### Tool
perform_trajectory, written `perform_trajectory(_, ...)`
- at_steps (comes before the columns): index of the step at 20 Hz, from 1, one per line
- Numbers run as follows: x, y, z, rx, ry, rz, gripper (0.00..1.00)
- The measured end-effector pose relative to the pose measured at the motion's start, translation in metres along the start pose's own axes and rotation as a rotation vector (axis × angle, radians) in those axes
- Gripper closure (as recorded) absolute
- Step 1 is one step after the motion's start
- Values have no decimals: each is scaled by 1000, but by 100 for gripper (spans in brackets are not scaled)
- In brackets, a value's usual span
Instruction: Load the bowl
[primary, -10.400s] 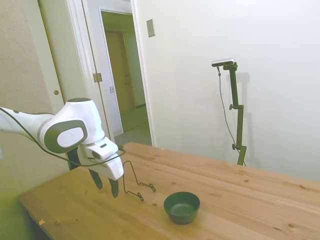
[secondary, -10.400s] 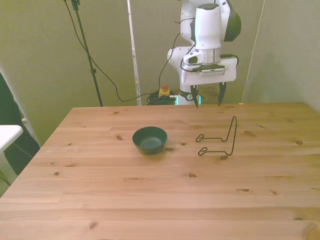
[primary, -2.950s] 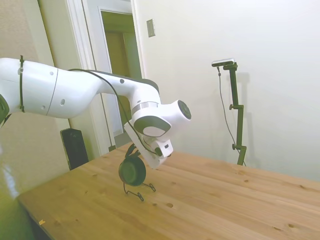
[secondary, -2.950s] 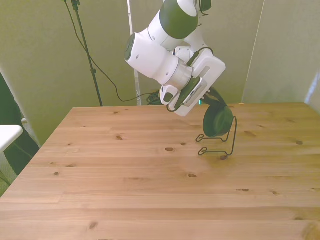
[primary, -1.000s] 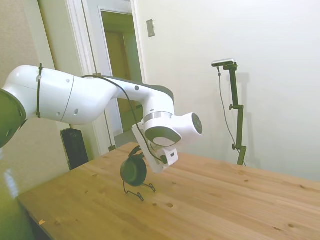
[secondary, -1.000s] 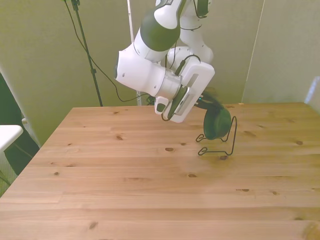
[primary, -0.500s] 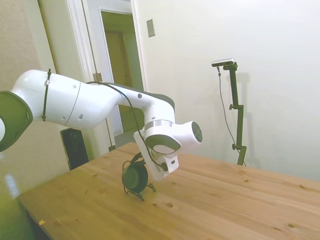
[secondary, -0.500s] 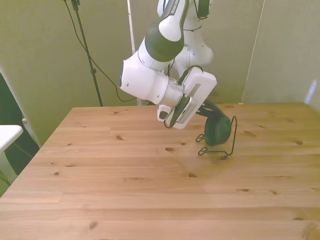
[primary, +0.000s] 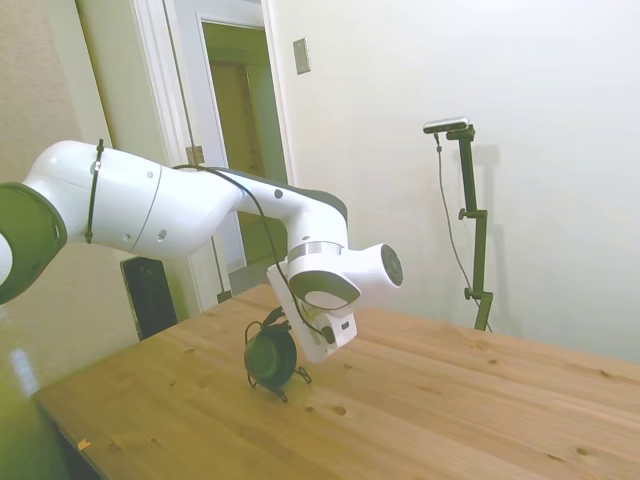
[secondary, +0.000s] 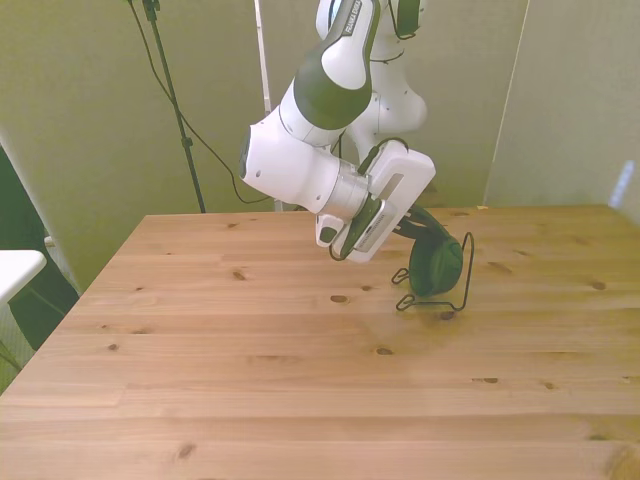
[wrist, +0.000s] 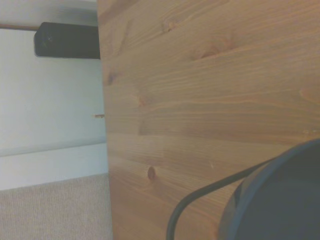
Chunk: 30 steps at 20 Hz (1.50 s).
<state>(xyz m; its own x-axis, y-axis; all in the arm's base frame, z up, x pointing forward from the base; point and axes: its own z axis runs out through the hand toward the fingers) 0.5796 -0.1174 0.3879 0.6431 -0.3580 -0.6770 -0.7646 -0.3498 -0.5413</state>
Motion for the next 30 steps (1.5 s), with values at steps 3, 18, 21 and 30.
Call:
perform_trajectory(3,0,0,0,-4,1,19,100)
perform_trajectory(18,-5,-5,4,-55,16,72,0)
perform_trajectory(21,-5,-5,4,-57,18,73,0)
perform_trajectory(30,-105,-35,-44,-146,297,46,0)
